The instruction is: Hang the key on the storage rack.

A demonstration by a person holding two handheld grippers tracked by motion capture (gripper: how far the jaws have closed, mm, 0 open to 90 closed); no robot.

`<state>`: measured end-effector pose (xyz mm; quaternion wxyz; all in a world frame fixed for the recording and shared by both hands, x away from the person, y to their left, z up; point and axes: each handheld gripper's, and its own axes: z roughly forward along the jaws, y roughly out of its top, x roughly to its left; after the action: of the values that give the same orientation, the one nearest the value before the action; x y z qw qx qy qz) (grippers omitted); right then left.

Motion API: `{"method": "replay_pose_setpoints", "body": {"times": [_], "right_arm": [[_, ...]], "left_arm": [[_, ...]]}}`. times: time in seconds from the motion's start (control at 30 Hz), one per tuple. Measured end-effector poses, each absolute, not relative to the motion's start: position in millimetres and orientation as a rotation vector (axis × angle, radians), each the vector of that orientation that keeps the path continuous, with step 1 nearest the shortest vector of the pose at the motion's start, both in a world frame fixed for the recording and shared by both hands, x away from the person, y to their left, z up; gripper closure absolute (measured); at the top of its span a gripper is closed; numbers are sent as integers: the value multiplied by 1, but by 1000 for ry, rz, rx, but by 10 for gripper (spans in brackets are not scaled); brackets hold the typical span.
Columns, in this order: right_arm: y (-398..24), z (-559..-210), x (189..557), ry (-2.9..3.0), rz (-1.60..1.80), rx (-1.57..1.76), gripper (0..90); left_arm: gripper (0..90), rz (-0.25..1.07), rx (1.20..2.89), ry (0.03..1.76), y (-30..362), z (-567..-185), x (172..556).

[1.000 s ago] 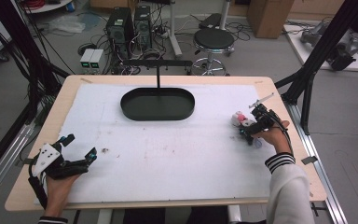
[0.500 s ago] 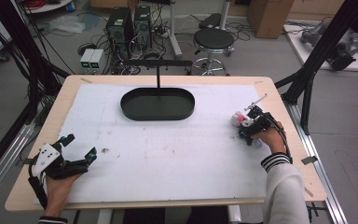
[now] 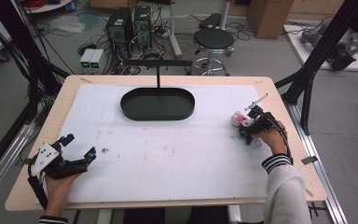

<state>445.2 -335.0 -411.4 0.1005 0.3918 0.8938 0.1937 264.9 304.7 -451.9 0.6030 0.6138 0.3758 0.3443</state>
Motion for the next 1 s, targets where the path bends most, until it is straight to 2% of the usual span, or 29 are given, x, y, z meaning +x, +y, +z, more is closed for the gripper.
{"method": "replay_pose_setpoints", "body": {"times": [0.4,0.8,1.0], "right_arm": [[-330,-393,431,2619,747,1040,426],[-308,-369,411,2585,983,860,426],[-289,-345,401,2584,1086,727,426]], "left_arm": [[17,775,1466,853,307,-448,270],[17,674,1550,785,307,-399,298],[17,614,1653,672,284,-370,315]]}}
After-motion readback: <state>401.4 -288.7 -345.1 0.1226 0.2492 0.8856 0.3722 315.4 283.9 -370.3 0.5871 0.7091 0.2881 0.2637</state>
